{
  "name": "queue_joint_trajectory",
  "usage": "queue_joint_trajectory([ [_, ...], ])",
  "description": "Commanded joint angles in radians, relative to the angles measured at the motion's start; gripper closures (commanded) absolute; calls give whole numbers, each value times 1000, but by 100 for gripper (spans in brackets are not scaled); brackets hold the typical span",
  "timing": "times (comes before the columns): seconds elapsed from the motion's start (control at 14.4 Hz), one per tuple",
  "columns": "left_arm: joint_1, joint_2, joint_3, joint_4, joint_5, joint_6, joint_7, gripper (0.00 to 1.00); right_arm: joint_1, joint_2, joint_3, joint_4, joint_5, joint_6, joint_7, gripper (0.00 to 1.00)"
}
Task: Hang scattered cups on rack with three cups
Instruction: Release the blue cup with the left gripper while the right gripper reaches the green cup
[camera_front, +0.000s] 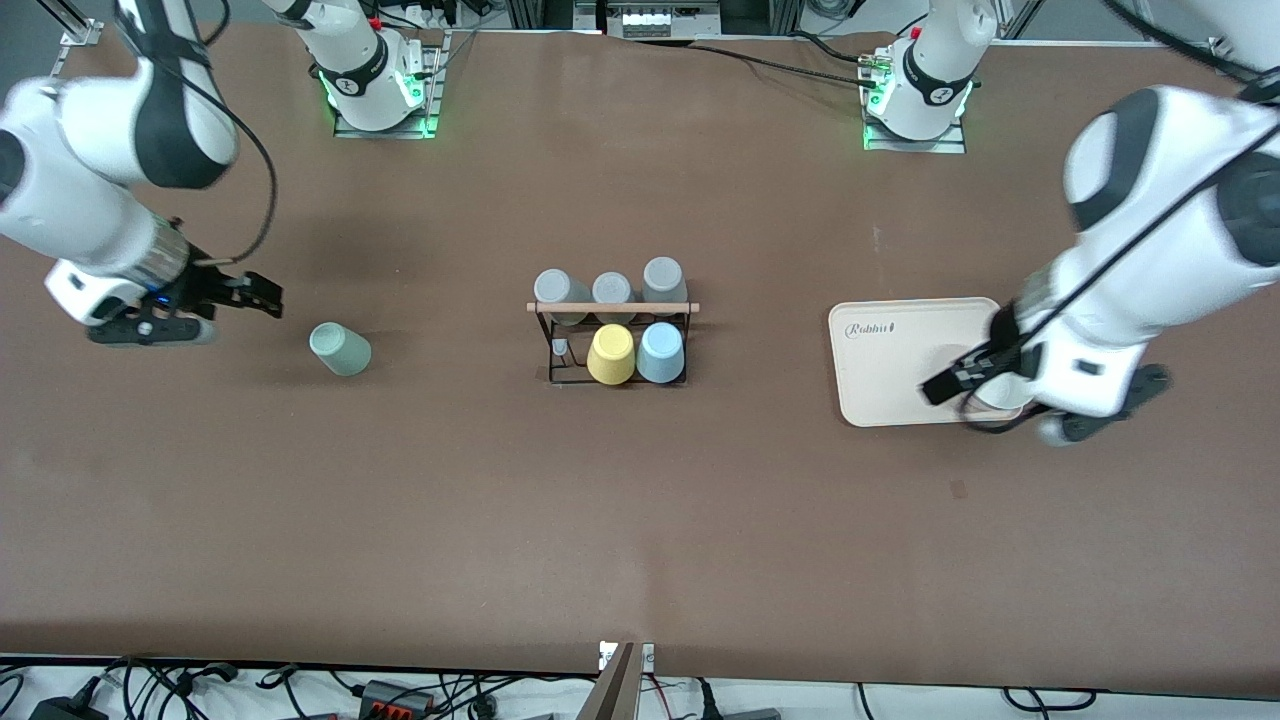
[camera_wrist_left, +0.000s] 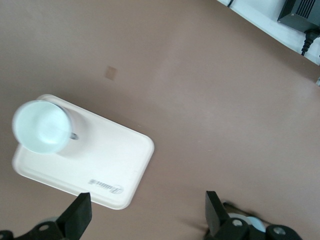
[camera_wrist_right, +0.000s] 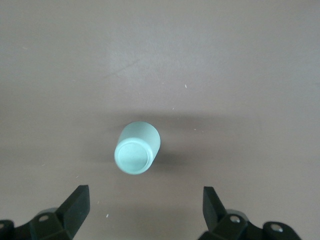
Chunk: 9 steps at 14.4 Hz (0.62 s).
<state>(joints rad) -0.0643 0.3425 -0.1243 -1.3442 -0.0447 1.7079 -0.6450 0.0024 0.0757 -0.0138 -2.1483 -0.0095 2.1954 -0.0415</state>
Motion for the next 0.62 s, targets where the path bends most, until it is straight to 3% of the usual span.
queue_joint_trajectory([
  [0.0, 43, -88, -8, -56, 11, -48, 160, 0, 16, 70, 1, -61, -4, 121, 58, 0],
  [0.21, 54, -190, 52, -156, 13, -50, 345, 0, 83, 133, 2, -62, -4, 164, 152, 0],
  [0.55, 52, -355, 136, -326, 13, -50, 591, 0, 76, 222, 0, -62, -3, 240, 152, 0],
])
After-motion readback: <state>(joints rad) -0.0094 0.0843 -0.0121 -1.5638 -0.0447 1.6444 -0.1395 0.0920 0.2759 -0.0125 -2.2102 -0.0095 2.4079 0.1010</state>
